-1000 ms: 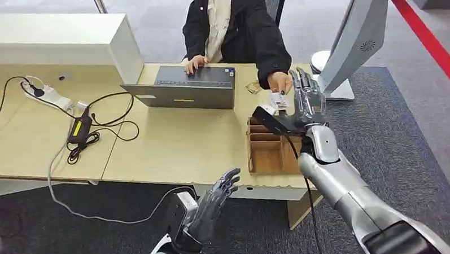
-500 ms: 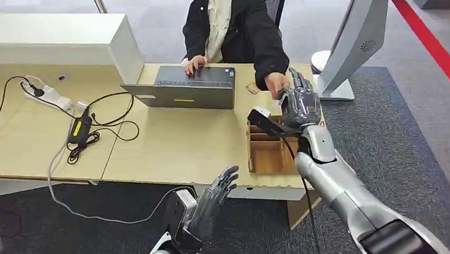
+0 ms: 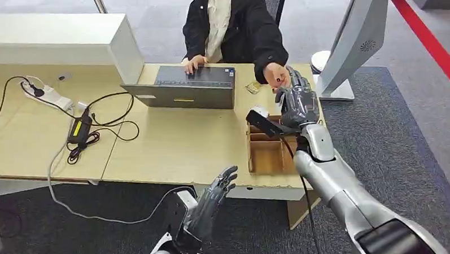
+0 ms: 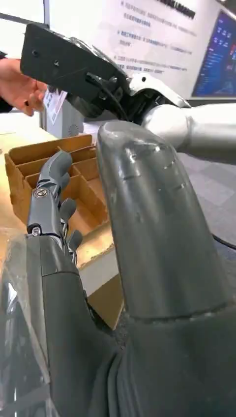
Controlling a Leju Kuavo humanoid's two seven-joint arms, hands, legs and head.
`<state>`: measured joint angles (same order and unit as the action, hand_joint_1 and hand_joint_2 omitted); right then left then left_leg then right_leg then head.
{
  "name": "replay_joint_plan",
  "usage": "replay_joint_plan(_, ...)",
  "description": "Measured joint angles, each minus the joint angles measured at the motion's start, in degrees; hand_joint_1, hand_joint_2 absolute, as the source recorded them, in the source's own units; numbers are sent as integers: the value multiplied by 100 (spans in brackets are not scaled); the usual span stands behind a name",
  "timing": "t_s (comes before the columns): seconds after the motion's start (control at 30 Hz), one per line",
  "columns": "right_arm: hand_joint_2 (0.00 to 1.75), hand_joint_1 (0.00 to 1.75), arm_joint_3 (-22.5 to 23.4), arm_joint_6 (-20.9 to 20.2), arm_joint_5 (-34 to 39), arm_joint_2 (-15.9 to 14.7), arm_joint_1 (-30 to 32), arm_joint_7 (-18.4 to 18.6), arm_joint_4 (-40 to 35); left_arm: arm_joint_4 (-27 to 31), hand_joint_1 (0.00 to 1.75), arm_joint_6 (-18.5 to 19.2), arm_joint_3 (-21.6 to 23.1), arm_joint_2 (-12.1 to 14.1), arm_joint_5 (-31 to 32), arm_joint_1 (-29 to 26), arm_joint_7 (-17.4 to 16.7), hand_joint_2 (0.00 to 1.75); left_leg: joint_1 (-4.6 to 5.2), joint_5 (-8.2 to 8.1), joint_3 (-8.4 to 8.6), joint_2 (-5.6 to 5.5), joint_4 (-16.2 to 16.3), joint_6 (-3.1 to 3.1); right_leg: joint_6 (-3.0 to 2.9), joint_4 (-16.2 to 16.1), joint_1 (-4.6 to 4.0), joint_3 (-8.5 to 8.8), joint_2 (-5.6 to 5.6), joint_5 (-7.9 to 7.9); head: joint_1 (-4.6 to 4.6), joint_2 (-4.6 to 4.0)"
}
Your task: Pass the card to the sensor for recognition and then transmit it.
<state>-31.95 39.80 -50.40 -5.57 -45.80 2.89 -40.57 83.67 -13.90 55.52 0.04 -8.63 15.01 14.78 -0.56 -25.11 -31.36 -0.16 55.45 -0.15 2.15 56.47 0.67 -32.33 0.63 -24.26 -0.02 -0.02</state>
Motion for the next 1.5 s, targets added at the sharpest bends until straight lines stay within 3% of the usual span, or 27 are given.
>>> replay_joint_plan(0.13, 175, 175, 140, 11, -55, -90, 77, 127, -164, 2, 0, -144, -7, 4, 42, -67, -31, 0, 0, 0, 0, 0, 1, 0, 0, -2, 0, 0, 0, 0, 2, 0)
replay_joint_plan(0.23, 175, 175, 262, 15, -65, -254, 238, 431, -411, 13, 0, -275, -7, 11, 87, -131, -112, 0, 0, 0, -1, -2, 2, 0, 1, -3, 0, 0, 1, -1, 2, 0)
replay_joint_plan(0.5, 175, 175, 765, 24, -177, -938, 1006, 1185, -1447, 251, 0, -688, -7, 92, 144, -330, -352, 0, 2, -2, -1, -2, 2, 0, 1, -6, 2, 0, 0, -1, 2, 0)
replay_joint_plan(0.73, 175, 175, 1297, 24, -138, -1368, 1530, 1392, -2133, 407, 0, -763, -11, 131, 203, -463, -354, 0, 1, -3, -2, -2, 1, 1, 0, -4, 2, 1, 0, 0, 0, 0)
replay_joint_plan(1.03, 175, 175, 1655, 24, -54, -1552, 1767, 1408, -2470, 487, 0, -721, -24, 162, 216, -495, -365, 0, 1, -2, -1, -1, 1, 1, 0, -4, 2, 3, 0, 0, 0, 0)
replay_joint_plan(1.27, 175, 175, 1731, 13, -24, -1519, 1904, 1001, -2312, 496, 0, -640, -28, 175, 258, -502, -413, 0, 1, -3, -2, -1, 0, 0, 0, -4, 2, 2, 0, -1, 2, 0)
replay_joint_plan(1.5, 175, 175, 1613, -59, 569, -1453, 2029, 1384, -1595, 518, 0, -588, -20, 177, 201, -499, -446, 0, 1, -3, -3, -4, -1, 1, 1, -4, 2, 3, 1, -1, 2, 0)
